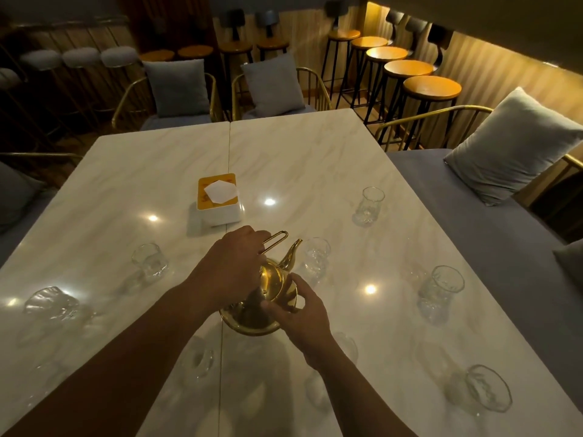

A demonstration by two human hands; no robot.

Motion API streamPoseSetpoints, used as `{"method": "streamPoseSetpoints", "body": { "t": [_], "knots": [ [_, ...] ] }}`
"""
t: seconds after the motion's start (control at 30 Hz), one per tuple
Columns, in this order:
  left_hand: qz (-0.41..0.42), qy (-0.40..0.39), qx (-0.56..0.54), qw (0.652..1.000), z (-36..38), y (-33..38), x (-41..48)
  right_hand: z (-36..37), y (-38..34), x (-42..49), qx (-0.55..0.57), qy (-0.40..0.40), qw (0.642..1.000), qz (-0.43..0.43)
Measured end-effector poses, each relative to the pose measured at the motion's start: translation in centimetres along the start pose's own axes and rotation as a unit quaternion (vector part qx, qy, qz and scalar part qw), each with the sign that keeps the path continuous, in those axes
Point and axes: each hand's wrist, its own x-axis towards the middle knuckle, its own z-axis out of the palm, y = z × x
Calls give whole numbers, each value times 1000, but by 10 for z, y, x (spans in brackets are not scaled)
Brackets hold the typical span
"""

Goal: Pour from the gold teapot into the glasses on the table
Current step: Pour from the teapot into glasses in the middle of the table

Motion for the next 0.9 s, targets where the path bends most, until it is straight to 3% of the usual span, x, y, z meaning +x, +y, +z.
{"method": "streamPoseSetpoints", "body": {
  "t": [0.37,0.9],
  "knots": [
    [50,63,-88,993,-6,-2,-79,19,11,-84,19,41,999,-23],
    [81,49,-129,987,31,42,-151,-11,43,-184,31,54,997,37]
  ]
}}
